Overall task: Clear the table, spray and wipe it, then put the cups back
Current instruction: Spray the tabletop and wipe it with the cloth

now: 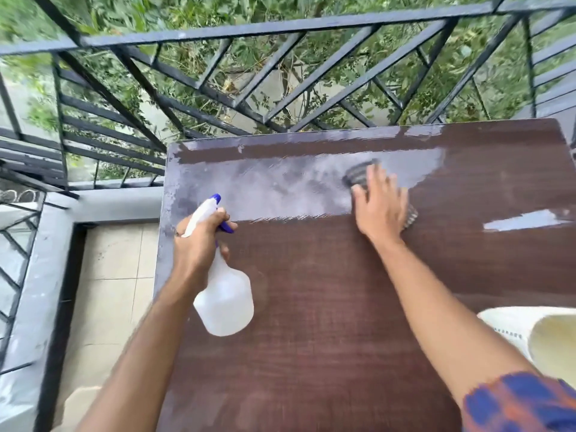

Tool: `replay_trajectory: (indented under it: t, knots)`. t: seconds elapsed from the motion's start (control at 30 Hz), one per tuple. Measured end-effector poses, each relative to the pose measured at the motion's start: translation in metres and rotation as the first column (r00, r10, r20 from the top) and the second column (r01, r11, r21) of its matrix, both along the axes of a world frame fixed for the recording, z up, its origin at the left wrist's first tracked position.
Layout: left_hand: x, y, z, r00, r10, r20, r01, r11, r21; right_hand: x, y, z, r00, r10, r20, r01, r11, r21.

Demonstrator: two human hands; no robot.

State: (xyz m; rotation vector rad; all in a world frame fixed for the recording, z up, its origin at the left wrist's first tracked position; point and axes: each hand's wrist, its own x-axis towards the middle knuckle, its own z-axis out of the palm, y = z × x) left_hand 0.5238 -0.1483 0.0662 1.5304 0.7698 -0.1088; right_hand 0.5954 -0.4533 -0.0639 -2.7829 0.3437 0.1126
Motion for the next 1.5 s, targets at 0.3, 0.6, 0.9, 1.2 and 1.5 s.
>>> replay_trajectory:
  t: [0.3,0.6,0.9,1.2,1.5]
  knots:
    - [-0.018,-0.033,0.001,0.998,-0.056,-0.035,0.058,0.997,0.049,-0.052,0.103,0.010,0.788,0.613,-0.061,-0.611,0.790,0.042]
    - [-0.026,-0.053,0.013,0.987,-0.160,-0.010,0.160,0.986,0.045,-0.043,-0.068,-0.001,0.977,-0.214,0.003,0.214,0.976,-0.037]
    - [-0.040,-0.037,0.010,0.990,-0.137,-0.010,0.138,0.987,0.077,-0.079,0.078,0.005,0.833,0.553,-0.012,-0.553,0.833,0.012]
    - [-0.040,0.010,0.013,0.997,-0.059,-0.040,0.060,0.998,0.006,-0.072,-0.038,-0.008,0.980,-0.197,0.034,0.199,0.978,-0.055]
    - [-0.040,0.106,0.007,0.994,0.108,-0.027,-0.108,0.994,-0.012,-0.086,0.227,-0.008,0.716,0.690,0.102,-0.693,0.721,-0.007]
